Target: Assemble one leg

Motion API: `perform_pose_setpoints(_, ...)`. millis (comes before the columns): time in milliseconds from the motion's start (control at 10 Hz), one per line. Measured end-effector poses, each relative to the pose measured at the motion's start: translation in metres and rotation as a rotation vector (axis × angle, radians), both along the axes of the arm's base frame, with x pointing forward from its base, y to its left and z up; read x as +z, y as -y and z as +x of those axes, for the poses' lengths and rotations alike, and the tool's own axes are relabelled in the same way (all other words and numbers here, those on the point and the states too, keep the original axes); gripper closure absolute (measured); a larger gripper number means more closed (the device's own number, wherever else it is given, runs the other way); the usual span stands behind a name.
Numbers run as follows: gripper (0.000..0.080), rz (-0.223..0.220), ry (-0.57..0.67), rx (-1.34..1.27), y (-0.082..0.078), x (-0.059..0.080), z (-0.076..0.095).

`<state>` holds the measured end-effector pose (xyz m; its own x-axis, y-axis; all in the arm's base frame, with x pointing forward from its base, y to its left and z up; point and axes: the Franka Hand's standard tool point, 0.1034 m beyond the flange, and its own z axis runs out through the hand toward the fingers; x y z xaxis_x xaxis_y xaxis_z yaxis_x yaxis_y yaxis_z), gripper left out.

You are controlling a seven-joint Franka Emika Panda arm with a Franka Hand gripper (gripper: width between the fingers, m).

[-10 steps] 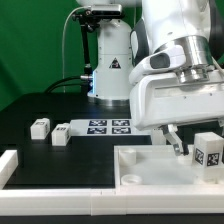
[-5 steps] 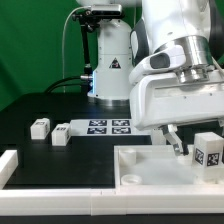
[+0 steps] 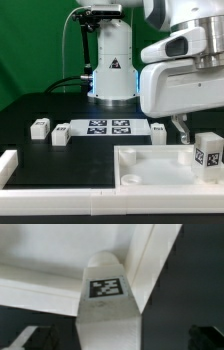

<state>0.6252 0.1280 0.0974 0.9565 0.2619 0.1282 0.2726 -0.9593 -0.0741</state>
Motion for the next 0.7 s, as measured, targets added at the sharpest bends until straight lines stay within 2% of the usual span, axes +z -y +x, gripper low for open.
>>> perform_pose_setpoints(200, 0.0150, -0.009, -0.101, 0.003, 0.002, -0.002, 0.007)
perform_pose_setpoints(300, 0.0150, -0.006, -0.077, -0.005, 0.006, -0.006, 0.011)
perform_pose_setpoints(700, 0.0150, -0.008, -0.064, -0.017, 0.013, -0.021, 0.004)
